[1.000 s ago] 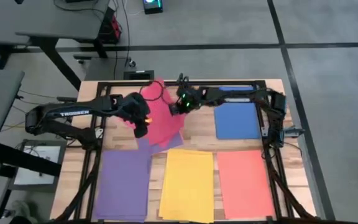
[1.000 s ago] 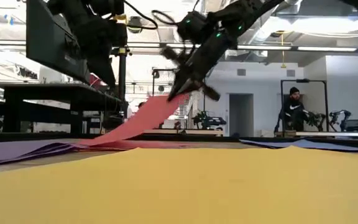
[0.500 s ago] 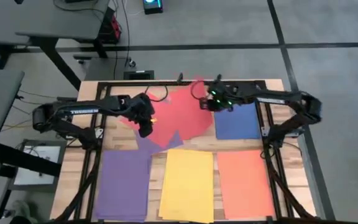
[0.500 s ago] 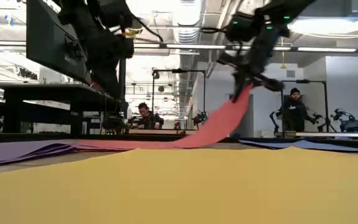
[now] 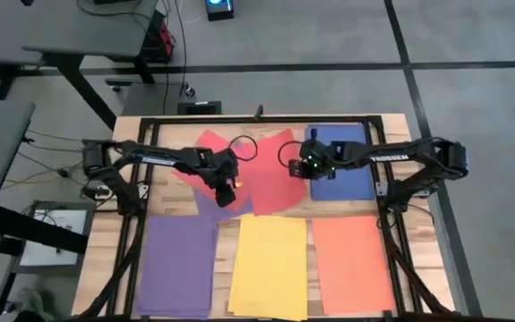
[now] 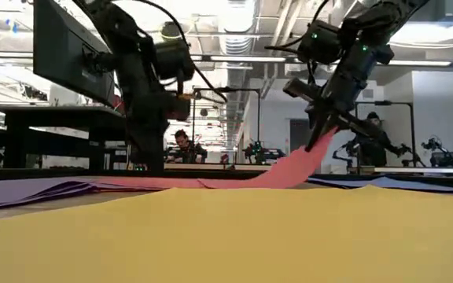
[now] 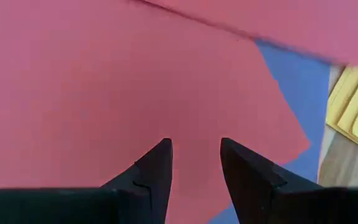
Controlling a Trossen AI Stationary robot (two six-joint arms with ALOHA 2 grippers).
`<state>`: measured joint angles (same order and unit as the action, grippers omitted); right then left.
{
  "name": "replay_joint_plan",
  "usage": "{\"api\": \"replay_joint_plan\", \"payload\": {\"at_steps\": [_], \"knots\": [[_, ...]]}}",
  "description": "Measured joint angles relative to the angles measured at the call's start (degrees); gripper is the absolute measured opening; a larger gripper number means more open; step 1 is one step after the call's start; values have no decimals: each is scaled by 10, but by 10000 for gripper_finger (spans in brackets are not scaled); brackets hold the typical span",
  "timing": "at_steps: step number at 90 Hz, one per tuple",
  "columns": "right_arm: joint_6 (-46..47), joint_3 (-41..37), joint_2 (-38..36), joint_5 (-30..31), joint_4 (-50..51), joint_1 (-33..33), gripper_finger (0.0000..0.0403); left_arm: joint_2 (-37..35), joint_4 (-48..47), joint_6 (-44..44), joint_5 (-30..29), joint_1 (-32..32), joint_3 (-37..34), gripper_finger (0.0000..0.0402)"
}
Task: Organize paper
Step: Put the pink paper to the top center of the table
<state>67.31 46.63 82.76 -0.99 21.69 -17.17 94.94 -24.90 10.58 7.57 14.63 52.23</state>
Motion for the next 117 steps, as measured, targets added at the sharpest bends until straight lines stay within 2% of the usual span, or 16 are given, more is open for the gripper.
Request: {"api": "replay_joint_plan", "payload": {"at_steps": [16, 31, 47, 61, 72, 87, 104, 117], "knots": [[-33, 0, -5, 0, 2, -19, 0, 40, 0, -15, -5, -8, 3, 120], [-42, 1, -6, 0, -9, -25, 0, 42, -96, -87, -63, 3, 3, 120], [-16, 0, 11, 18, -16, -18, 0, 39, -189, -190, -78, 20, 3, 116], [24, 0, 47, 37, -51, -6, 0, 40, -247, -244, -83, 35, 3, 113], [56, 1, 79, 56, -82, 7, 0, 37, -263, -249, -85, 42, 3, 113], [126, 0, 91, 116, -52, 29, 0, 11, -275, -237, -87, 43, 5, 113], [132, 0, 91, 118, -54, 47, 0, 0, -283, -216, -87, 57, -2, 113], [95, 0, 91, 118, -47, 46, 0, 0, -267, -213, -87, 61, 0, 113]]}}
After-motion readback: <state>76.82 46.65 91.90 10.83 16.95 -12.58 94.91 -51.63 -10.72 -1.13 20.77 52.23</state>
